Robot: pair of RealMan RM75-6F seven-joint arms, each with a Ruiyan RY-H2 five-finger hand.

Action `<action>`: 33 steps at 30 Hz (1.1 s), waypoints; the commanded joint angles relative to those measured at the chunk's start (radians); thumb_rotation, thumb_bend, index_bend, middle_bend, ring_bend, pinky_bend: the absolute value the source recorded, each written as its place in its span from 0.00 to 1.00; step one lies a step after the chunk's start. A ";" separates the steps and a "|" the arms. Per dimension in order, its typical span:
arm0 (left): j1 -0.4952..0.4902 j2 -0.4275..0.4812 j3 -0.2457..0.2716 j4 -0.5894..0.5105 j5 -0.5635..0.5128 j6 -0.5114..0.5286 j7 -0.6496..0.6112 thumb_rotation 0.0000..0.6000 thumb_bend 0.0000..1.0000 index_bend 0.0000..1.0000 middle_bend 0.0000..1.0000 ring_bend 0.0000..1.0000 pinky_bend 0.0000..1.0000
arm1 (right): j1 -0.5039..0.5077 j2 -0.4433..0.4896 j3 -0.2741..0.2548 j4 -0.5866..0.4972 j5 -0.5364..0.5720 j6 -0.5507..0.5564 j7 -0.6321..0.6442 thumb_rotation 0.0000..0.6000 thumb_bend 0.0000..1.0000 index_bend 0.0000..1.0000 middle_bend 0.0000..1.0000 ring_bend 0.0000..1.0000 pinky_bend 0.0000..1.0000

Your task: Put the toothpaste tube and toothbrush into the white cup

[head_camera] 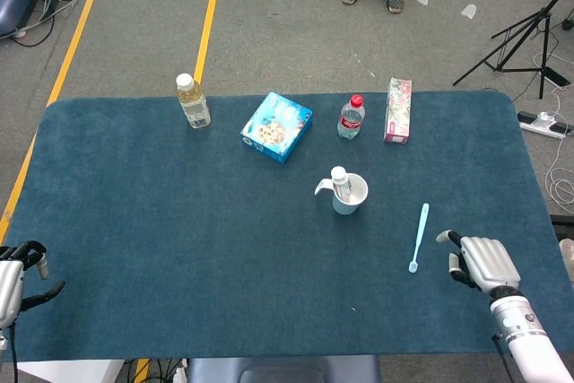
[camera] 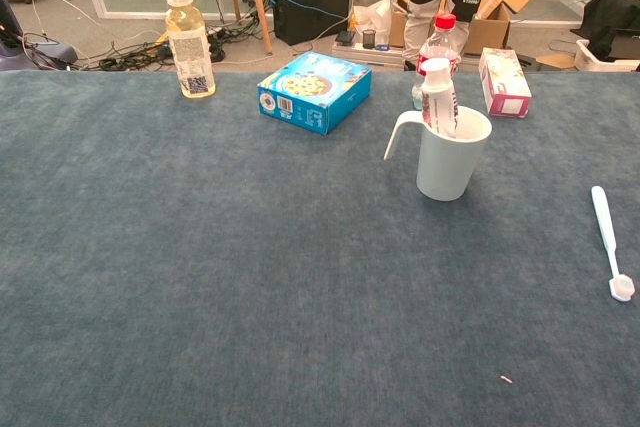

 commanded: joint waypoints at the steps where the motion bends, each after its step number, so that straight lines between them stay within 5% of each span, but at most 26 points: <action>1: 0.000 0.000 0.000 0.000 0.000 0.001 -0.001 1.00 0.00 0.68 0.41 0.46 0.35 | 0.008 0.005 -0.012 0.009 0.070 -0.060 0.022 1.00 0.65 0.32 1.00 1.00 1.00; 15: -0.001 0.000 0.001 -0.001 0.000 -0.003 0.000 1.00 0.00 0.68 0.41 0.46 0.35 | 0.021 0.002 -0.060 0.050 0.157 -0.157 0.048 1.00 0.65 0.31 1.00 1.00 1.00; 33: 0.000 0.002 0.001 -0.003 0.000 0.001 -0.003 1.00 0.00 0.68 0.41 0.46 0.35 | 0.074 -0.094 -0.057 0.130 0.198 -0.205 0.034 1.00 0.65 0.30 1.00 1.00 1.00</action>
